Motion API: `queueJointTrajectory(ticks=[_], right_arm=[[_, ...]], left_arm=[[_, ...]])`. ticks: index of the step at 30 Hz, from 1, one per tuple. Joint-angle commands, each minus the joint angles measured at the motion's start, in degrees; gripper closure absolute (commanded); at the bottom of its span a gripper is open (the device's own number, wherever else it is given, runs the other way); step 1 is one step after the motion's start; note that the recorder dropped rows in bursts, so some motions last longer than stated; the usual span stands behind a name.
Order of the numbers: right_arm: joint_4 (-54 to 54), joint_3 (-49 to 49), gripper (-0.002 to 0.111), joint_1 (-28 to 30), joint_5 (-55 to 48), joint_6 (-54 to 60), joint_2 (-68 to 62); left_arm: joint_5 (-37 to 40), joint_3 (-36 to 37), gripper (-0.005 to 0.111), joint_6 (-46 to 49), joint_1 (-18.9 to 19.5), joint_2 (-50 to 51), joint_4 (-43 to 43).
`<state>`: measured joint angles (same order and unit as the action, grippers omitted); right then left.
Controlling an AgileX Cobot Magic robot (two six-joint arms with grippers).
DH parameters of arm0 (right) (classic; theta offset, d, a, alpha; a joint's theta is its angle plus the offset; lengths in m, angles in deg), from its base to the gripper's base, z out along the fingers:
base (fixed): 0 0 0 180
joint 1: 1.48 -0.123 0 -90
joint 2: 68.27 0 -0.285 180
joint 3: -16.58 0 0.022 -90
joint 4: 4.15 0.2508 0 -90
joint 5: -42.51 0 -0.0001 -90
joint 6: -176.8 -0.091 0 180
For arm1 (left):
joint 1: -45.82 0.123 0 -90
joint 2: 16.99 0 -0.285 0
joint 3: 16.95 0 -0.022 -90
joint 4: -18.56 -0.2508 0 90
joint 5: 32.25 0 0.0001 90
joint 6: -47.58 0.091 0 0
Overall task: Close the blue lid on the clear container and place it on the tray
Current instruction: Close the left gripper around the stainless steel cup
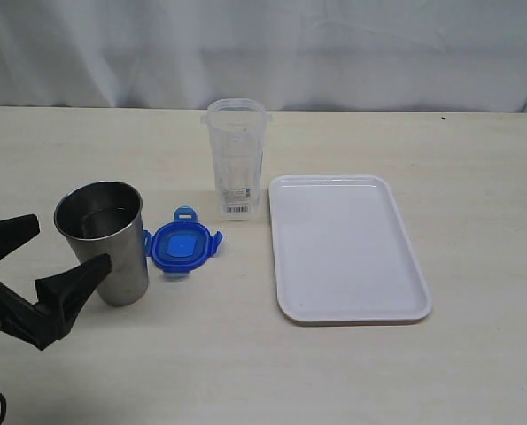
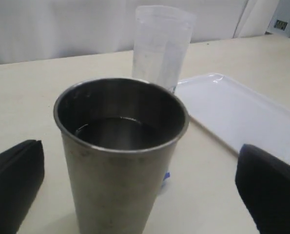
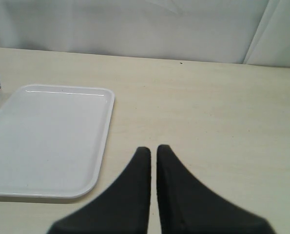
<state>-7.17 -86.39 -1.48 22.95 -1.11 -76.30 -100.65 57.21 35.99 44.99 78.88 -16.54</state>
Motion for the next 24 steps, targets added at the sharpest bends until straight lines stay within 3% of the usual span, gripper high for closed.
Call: queueJointTrajectory(ticks=[1, 13, 24], right_arm=[[-0.42, 0.19, 0.104, 0.40, -0.06, 0.03, 0.25], [-0.42, 0.19, 0.104, 0.40, -0.06, 0.03, 0.25], [-0.42, 0.19, 0.104, 0.40, -0.06, 0.03, 0.25]], left_arm=[[-1.55, -0.05, 0.002, 4.29, 0.03, 5.17, 1.32], [-1.55, -5.23, 0.002, 7.10, 0.03, 16.90, -1.51], [-1.55, -15.78, 0.002, 6.85, 0.03, 26.91, -7.73]])
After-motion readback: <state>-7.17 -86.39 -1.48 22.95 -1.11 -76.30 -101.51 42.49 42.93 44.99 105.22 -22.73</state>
